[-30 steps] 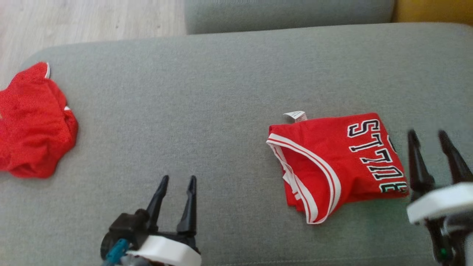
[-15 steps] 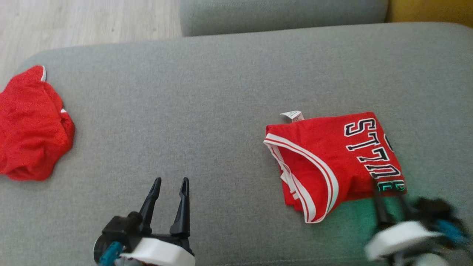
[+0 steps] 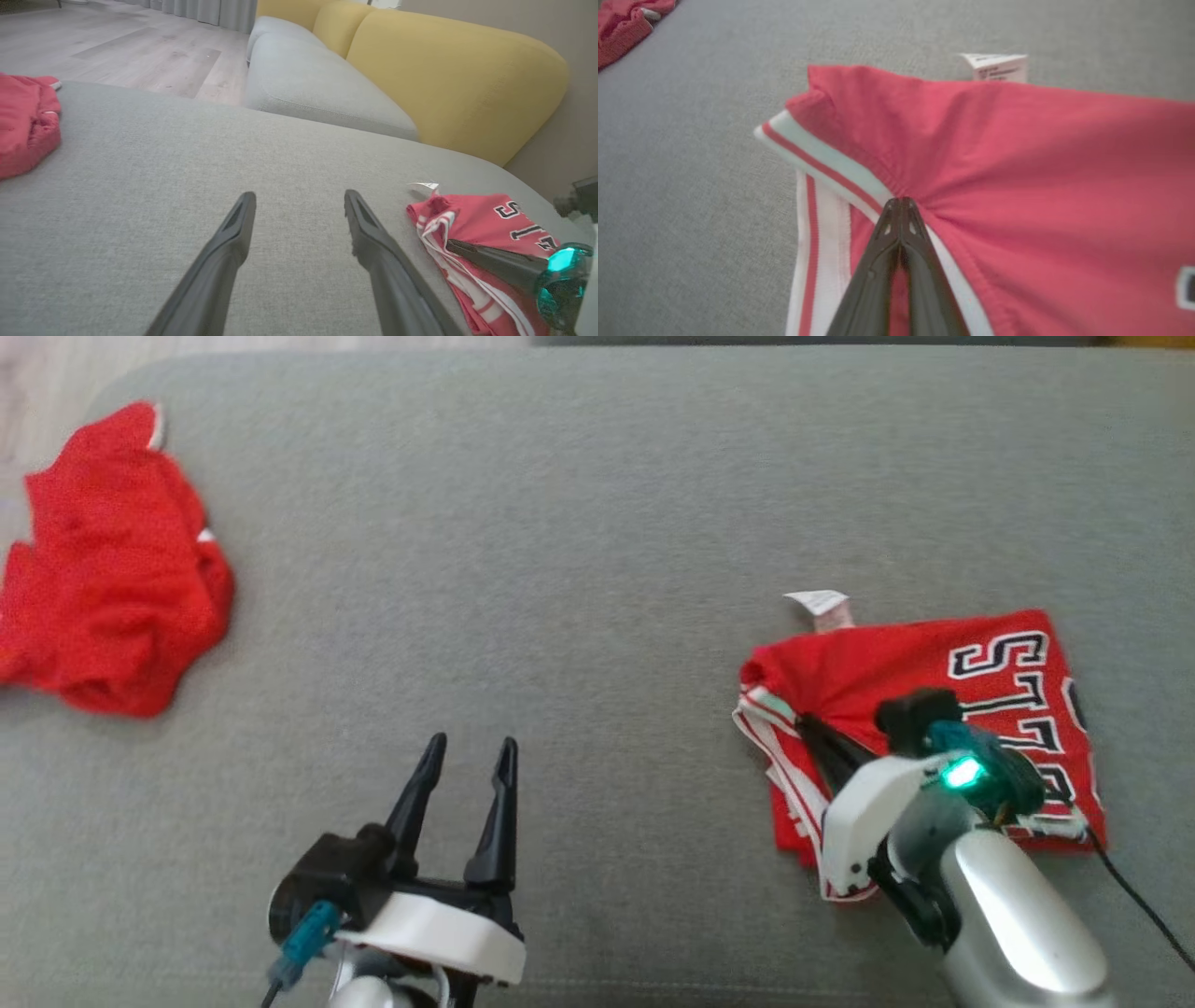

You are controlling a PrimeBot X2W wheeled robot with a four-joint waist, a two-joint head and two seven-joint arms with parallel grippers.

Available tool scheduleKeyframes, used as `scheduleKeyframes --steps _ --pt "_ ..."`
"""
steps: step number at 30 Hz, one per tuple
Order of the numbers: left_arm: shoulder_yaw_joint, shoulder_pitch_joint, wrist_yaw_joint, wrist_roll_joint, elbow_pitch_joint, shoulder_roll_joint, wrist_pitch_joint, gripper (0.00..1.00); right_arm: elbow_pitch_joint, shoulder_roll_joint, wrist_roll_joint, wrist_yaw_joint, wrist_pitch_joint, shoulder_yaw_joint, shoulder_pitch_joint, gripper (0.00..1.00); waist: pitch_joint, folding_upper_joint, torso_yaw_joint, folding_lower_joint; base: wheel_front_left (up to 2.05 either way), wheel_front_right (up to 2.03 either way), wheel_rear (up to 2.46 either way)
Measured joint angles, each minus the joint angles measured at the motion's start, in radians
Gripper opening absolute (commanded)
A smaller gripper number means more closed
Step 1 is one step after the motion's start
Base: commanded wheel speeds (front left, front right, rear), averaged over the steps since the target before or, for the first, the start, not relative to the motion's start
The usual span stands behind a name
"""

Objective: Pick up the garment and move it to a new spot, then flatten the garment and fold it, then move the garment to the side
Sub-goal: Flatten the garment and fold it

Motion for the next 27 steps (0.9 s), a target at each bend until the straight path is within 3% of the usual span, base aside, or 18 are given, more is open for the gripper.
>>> scheduleKeyframes --steps 6,16,21,27 --pt "-0.003 -0.017 0.011 -0.008 -0.001 0.000 0.000 1.00 0.032 -0.022 0.033 0.000 0.058 0.021 -0.089 0.00 0.030 0.0000 0.043 0.0000 0.00 0.00 0.00" --pt "-0.027 -0.034 0.021 -0.026 0.000 0.000 0.000 1.00 0.139 -0.015 0.033 0.000 0.051 -0.015 -0.202 0.00 0.036 0.0000 0.082 0.0000 0.00 0.00 0.00" --pt "-0.026 -0.031 0.026 -0.026 0.001 0.000 0.000 1.00 0.130 0.003 0.052 0.000 -0.029 -0.017 -0.180 0.00 0.010 0.0000 0.075 0.0000 0.00 0.00 0.00" --pt "-0.016 0.002 0.019 -0.014 0.004 0.000 0.000 1.00 0.022 -0.014 0.038 0.000 -0.153 -0.114 -0.048 0.00 -0.024 0.0000 0.022 0.0000 0.00 0.00 0.00"
